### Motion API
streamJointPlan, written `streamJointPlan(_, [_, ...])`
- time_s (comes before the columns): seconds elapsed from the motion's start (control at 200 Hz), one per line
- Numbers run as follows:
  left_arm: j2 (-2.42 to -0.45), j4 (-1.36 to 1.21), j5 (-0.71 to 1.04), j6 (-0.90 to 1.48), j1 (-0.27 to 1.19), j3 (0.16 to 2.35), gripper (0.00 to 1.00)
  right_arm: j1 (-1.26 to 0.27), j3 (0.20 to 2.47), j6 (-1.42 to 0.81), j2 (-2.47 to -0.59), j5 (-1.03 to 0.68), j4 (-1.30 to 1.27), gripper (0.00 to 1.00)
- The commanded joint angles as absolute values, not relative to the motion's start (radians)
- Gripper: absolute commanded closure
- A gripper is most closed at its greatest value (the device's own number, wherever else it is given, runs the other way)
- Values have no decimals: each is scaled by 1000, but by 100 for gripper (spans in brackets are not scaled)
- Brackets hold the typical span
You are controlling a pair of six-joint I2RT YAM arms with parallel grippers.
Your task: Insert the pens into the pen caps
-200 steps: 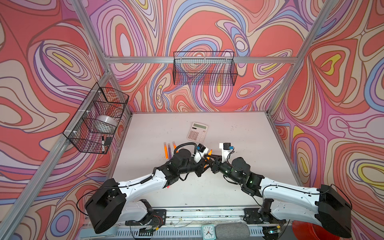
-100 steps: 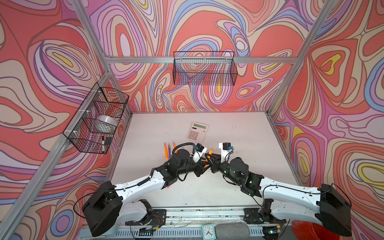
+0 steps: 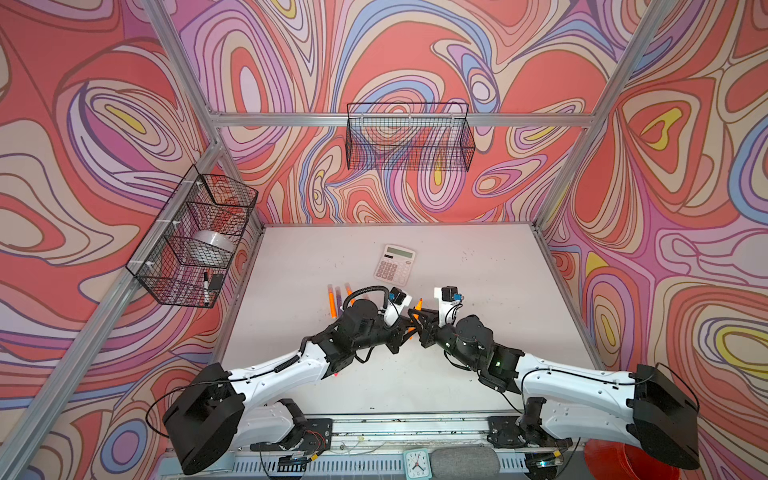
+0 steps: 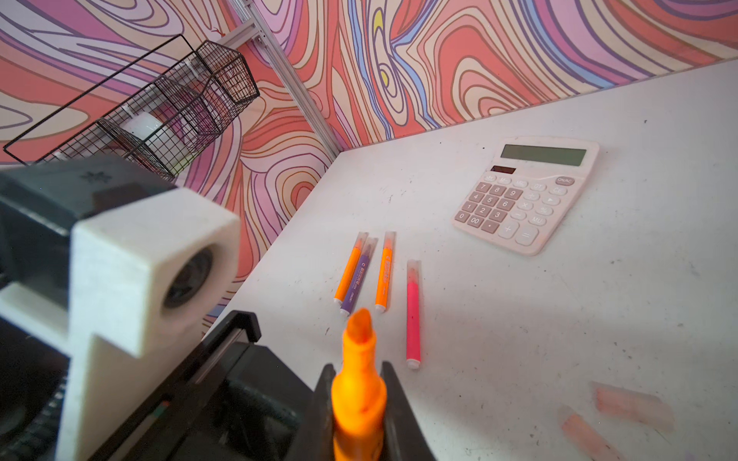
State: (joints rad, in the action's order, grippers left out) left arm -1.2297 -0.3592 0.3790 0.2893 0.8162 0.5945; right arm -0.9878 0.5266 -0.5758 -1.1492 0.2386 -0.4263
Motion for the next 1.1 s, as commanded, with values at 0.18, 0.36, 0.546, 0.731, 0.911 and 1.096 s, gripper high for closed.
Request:
streamJointPlan(0.18, [-1167, -495, 253, 266, 822, 545, 100, -1007, 511, -579, -1065, 277, -317, 43])
streamJointPlan(0.36, [-1041, -773, 28, 155, 821, 300, 100, -1006, 515, -570, -902, 410, -93, 35])
streamJointPlan(0.546, [-1027, -1084, -64, 86, 820, 152, 100, -1005, 525, -701, -905, 569, 96, 40])
streamJointPlan(0.731, [-1119, -1177, 56, 26, 821, 152, 100, -992, 617, -779, -1161, 574, 165, 42])
streamJointPlan(0.911, [-1213, -1335, 75, 12, 820, 121, 100, -883, 697, -741, -1398, 397, 88, 53])
streamJointPlan(1.096, [-1202, -1299, 24, 17, 820, 127, 100, -827, 843, -698, -1605, 350, 131, 68])
